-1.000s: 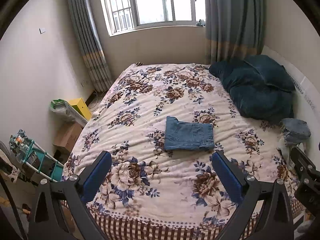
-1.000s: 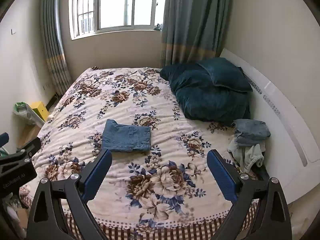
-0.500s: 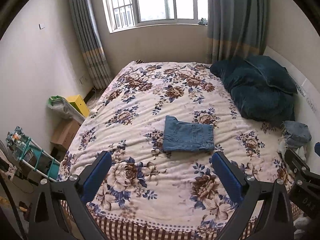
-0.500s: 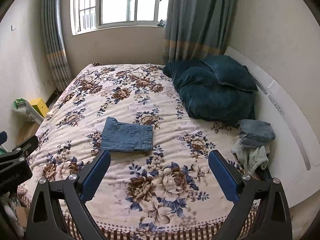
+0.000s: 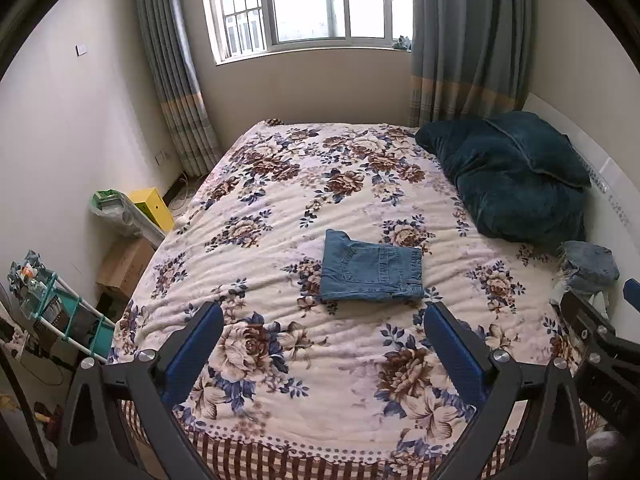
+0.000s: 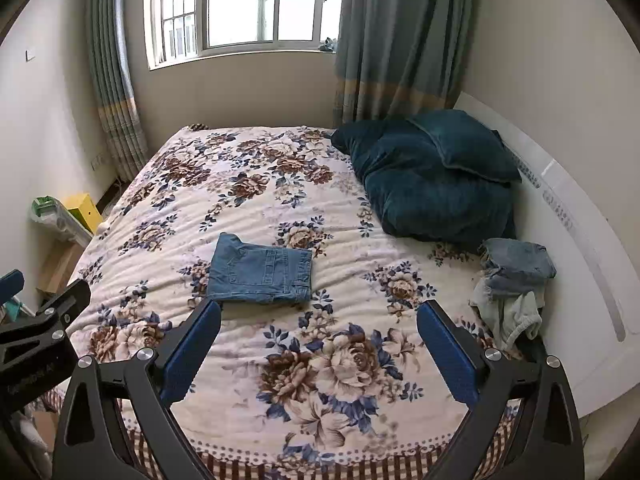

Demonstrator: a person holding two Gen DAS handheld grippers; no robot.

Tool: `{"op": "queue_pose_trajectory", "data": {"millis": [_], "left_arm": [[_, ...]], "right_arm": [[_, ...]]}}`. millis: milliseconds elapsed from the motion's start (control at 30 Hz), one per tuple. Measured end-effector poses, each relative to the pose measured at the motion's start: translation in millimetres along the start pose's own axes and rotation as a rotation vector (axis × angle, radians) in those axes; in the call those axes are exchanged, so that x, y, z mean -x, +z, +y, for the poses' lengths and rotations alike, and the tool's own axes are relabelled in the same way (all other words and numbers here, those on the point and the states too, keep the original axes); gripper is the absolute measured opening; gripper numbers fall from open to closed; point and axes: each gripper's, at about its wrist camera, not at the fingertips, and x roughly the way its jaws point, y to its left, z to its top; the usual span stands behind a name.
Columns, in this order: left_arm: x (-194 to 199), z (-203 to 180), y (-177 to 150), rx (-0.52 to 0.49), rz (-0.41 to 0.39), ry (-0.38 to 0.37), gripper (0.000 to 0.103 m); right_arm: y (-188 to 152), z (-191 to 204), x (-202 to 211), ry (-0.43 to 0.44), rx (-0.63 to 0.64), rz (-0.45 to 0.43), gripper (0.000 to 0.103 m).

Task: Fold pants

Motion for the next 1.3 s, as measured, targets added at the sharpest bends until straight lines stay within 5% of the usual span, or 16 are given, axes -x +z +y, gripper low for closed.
{"op": "queue_pose_trajectory", "data": {"millis": [1300], "left_arm": [[6,-1,0,0.011,-0.003,-0.007,0.103]], "right_arm": [[-7,-6,15,0.016,-0.033,-0.004,0.101]]}}
